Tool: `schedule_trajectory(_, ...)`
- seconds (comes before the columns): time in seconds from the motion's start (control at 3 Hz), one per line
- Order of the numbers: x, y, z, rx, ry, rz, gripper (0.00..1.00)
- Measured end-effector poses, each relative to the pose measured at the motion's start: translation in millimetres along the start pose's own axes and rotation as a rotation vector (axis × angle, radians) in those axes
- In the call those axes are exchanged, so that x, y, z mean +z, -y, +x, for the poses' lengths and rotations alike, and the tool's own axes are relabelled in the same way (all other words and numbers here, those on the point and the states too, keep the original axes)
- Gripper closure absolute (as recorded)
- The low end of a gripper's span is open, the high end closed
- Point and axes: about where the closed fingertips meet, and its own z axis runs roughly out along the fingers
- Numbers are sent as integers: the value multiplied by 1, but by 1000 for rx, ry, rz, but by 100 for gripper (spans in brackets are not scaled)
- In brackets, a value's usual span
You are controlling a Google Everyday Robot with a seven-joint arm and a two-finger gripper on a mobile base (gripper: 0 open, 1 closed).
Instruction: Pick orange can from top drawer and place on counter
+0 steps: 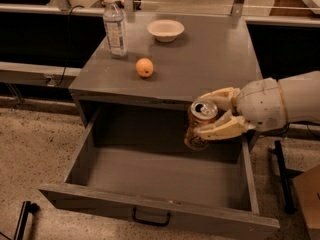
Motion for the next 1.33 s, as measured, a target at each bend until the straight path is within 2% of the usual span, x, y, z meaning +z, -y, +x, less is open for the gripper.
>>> schedule_trajectory(0.33,-23,20,-14,22,25,56,100)
schedule_trajectory(0.67,-37,57,-18,73,58,154,100)
schedule_trajectory(1.0,-31,92,-24,126,54,221,100)
schedule_trajectory(1.33,-13,129,-24,207,28,285,100)
